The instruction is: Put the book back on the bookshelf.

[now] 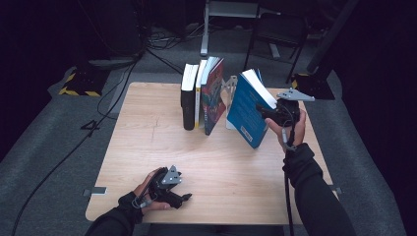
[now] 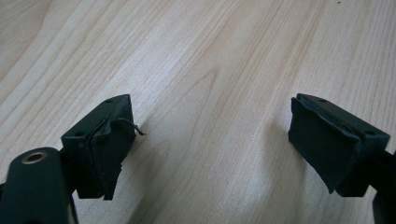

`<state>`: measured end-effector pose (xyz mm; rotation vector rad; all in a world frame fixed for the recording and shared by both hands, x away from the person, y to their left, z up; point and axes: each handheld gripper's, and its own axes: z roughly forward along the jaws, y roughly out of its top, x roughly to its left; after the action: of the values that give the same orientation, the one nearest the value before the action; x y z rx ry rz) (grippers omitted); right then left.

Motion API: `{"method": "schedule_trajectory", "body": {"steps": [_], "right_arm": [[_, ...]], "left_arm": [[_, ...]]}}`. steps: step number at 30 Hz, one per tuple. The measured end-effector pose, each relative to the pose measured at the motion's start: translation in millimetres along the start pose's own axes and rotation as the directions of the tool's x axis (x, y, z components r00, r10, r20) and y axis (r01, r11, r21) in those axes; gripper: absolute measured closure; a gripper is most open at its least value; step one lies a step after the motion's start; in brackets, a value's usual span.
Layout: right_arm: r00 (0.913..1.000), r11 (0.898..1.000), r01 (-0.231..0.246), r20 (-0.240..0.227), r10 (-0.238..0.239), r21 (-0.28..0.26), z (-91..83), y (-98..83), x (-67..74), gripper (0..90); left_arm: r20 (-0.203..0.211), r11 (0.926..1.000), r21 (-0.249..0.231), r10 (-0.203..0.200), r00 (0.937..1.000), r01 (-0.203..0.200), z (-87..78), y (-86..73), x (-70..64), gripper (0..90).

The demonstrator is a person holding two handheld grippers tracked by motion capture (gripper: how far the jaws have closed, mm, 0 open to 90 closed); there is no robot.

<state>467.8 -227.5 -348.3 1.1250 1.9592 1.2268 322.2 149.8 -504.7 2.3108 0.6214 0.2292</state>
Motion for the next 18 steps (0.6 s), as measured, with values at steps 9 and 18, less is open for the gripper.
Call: {"method": "schedule_trajectory", "body": {"steps": [9, 18], "right_arm": [[0.9999, 1.000, -0.012, -0.007, 0.012, 0.028, 2.6, -32.4, 1.0, 47.1], [0.9955, 0.988, -0.089, -0.021, 0.093, 0.129, 33.8, -92.0, 3.3, 48.5]], "left_arm": [[0.000, 1.0000, 0.000, 0.000, 1.0000, 0.000, 0.0, 0.0, 0.1, 14.9], [0.000, 1.0000, 0.000, 0.000, 1.0000, 0.000, 0.0, 0.1, 0.1, 14.8]]}}
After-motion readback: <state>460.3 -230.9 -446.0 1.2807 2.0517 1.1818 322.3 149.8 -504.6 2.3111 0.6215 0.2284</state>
